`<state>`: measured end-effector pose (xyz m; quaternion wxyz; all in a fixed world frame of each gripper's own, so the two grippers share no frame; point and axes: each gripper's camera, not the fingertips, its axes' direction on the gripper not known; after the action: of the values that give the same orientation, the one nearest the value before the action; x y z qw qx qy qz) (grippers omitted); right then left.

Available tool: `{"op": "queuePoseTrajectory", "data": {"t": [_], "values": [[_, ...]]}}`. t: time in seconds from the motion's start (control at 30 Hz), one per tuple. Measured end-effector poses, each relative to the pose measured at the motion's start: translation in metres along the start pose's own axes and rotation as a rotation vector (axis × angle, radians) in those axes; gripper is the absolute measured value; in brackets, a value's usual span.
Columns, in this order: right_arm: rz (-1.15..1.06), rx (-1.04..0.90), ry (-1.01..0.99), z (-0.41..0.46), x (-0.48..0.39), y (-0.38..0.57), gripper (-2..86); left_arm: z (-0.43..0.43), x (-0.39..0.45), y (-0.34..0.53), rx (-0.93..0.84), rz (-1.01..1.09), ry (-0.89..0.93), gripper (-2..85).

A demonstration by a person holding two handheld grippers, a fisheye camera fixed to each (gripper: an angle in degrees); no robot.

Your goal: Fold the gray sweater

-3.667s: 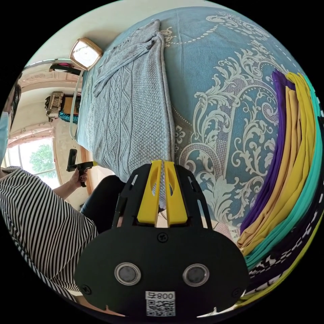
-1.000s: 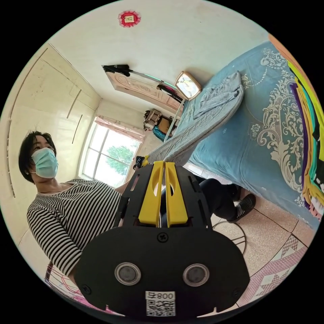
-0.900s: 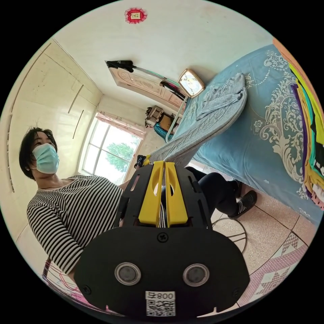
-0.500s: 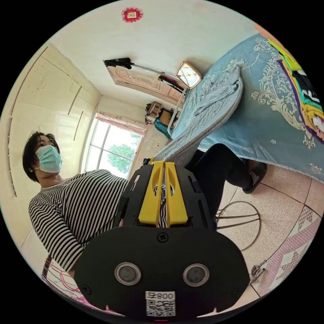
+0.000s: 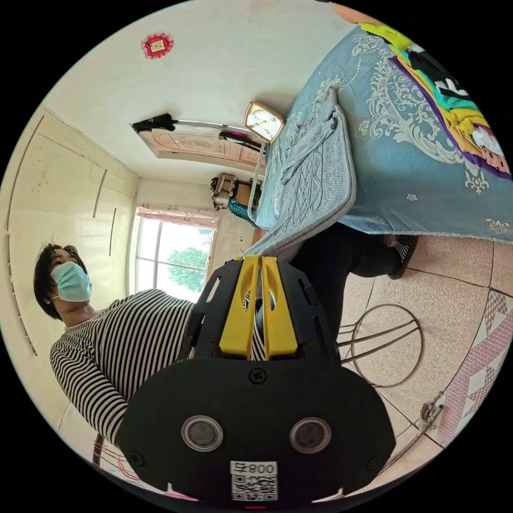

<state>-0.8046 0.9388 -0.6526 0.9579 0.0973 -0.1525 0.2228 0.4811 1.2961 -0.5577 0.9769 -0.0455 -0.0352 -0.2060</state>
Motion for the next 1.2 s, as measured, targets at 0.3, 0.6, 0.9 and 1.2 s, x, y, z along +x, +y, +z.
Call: {"op": "queuePoseTrajectory", "data": {"t": [0.3,0.6,0.9,1.2], "values": [[0.012,0.001,-0.002,0.021,0.017,-0.137,0.5,0.019,-0.008,-0.098,0.056,-0.032,0.029,4.1],[0.175,0.019,0.069,0.070,0.077,-0.312,0.7,0.057,-0.046,-0.217,0.133,-0.207,-0.033,5.7],[0.349,0.013,0.160,0.124,0.130,-0.397,1.6,0.078,-0.059,-0.269,0.211,-0.242,-0.087,6.1],[0.058,0.125,0.366,0.159,0.018,-0.427,4.5,0.149,0.002,-0.329,0.025,0.093,-0.474,9.0]]}}
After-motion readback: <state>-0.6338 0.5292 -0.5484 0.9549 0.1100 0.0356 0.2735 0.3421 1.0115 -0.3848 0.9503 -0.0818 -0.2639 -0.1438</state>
